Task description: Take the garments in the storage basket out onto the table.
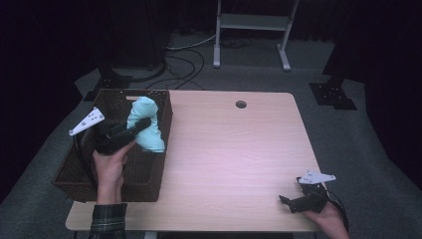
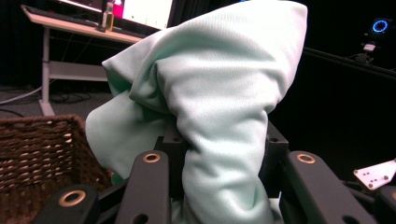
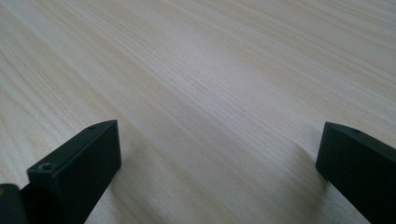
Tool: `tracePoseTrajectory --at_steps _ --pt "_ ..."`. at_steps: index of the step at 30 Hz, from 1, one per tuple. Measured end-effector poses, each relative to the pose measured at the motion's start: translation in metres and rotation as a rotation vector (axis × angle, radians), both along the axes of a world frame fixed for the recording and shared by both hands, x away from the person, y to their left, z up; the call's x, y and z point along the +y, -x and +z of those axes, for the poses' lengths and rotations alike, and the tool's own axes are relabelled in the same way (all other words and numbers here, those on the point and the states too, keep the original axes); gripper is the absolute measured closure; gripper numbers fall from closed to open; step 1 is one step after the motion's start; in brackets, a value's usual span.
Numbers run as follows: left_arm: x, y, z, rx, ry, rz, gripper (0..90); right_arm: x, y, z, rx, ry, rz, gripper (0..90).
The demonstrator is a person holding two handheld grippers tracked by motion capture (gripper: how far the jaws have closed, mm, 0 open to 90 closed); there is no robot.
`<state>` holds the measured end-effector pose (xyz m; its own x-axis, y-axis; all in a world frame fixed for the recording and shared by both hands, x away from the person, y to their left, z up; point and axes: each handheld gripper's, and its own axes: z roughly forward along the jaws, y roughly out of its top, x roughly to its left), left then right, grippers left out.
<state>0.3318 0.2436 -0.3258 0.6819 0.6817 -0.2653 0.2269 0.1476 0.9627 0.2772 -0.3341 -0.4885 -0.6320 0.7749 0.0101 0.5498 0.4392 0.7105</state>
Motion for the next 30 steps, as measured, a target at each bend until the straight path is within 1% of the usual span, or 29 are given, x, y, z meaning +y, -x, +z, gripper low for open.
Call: tracePoseTrajectory --at_steps 4,7,9,12,19,21,26,27,30 --pt "-0.009 0.0 0.002 -0.009 -0.001 -0.018 64.7 0.0 0.0 0.0 0.0 0.0 0.0 0.0" --pt "-0.018 -0.003 0.005 -0.014 -0.017 -0.032 64.7 0.0 0.0 0.0 0.0 0.0 -0.001 0.0" --pt "-0.024 -0.005 0.006 -0.01 -0.016 -0.04 64.6 0.0 -0.001 0.0 -0.001 0.0 -0.001 0.0" --pt "-0.033 -0.01 0.006 0.003 -0.028 -0.049 64.7 0.0 -0.001 0.0 -0.002 0.0 0.001 0.0" --pt "-0.056 -0.017 0.011 -0.011 -0.026 -0.084 64.7 0.0 0.0 0.0 0.0 0.0 0.006 0.0" --pt "-0.062 -0.02 0.012 -0.009 -0.022 -0.095 64.7 0.0 0.0 0.0 0.001 0.0 0.006 0.0" --pt "-0.075 -0.022 0.011 -0.013 -0.015 -0.11 64.7 0.0 0.0 0.0 0.001 0.001 0.007 0.0" --pt "-0.078 -0.022 0.01 -0.014 -0.017 -0.116 64.7 0.0 0.0 0.0 0.001 0.001 0.006 0.0" --pt "-0.086 -0.02 0.009 -0.017 -0.043 -0.126 64.7 0.0 0.0 0.0 0.001 0.001 0.006 0.0"
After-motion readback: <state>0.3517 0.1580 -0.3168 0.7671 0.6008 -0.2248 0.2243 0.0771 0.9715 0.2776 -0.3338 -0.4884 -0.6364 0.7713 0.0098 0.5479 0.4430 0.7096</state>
